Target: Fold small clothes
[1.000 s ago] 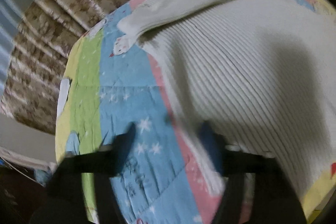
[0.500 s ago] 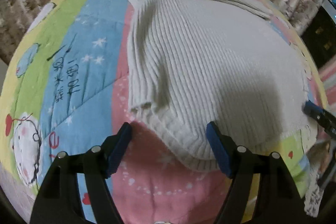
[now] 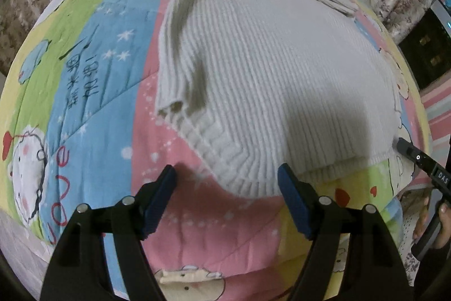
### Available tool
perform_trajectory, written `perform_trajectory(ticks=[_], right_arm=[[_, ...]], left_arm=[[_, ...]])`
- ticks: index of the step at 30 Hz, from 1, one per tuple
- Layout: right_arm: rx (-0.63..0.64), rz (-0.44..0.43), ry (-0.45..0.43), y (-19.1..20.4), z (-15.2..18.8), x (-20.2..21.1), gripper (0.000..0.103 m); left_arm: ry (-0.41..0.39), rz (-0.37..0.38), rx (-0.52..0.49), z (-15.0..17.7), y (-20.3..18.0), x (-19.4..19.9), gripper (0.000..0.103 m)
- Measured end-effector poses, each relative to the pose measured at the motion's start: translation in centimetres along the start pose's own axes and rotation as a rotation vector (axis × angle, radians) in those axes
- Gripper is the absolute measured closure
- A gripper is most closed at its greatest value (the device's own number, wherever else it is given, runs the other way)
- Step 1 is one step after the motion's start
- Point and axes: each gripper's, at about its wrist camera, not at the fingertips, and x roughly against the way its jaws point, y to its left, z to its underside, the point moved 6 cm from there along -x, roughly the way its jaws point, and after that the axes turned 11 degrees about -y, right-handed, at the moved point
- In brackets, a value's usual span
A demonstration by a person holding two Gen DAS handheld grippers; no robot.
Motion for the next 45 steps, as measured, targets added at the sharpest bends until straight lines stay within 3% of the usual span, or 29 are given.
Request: perform_trajectory(ticks=[9, 11, 16, 18, 24, 30, 33, 35, 36, 45], right_arm=[[0.060, 0.026, 0.015, 0.7, -0.4, -1.1, 0.036], [0.060, 0.027, 0.015, 0.7, -0.3, -1.0, 0.036], [0.058, 0.028, 0.019, 0.7, -0.3, -1.0, 0.036], [0.059, 0.026, 0.022, 0.8, -0.3, -1.0, 0.036], [0.014, 0.004, 0.055, 0.7, 0.0, -0.5, 0.032], [0.058, 0.033, 0.052, 1.9, -0.3, -1.6, 0.030], [0.154, 0.068, 0.052, 2.8, -0.2, -2.4, 0.051], [0.170, 0.030, 0.063, 3.4, -0.2, -2.6, 0.088], [0.178, 0.015, 0.054, 3.7, -0.3, -2.4, 0.092], [0.255, -0.024, 0.016, 4.9, -1.9, -1.8, 0.092]], left_arm=[[-0.007, -0.004, -0.045, -1.4, -1.0, -1.7, 0.029], [-0.011, 0.006, -0.044, -1.7, -1.1, -1.8, 0.036], [-0.015, 0.062, -0.029, -2.2, -1.2, -1.8, 0.078], [-0.009, 0.078, -0.031, -2.4, -1.4, -1.8, 0.085], [-0.014, 0.069, -0.072, -2.4, -1.5, -0.9, 0.088], [-0.008, 0.046, -0.108, -2.3, -2.1, -1.6, 0.088], [-0.009, 0.044, -0.104, -2.3, -2.2, -1.6, 0.088], [-0.009, 0.049, -0.097, -2.3, -2.1, -1.6, 0.088], [-0.010, 0.051, -0.096, -2.3, -2.0, -1.5, 0.088], [-0.044, 0.055, -0.140, -3.0, -2.3, -0.8, 0.088]])
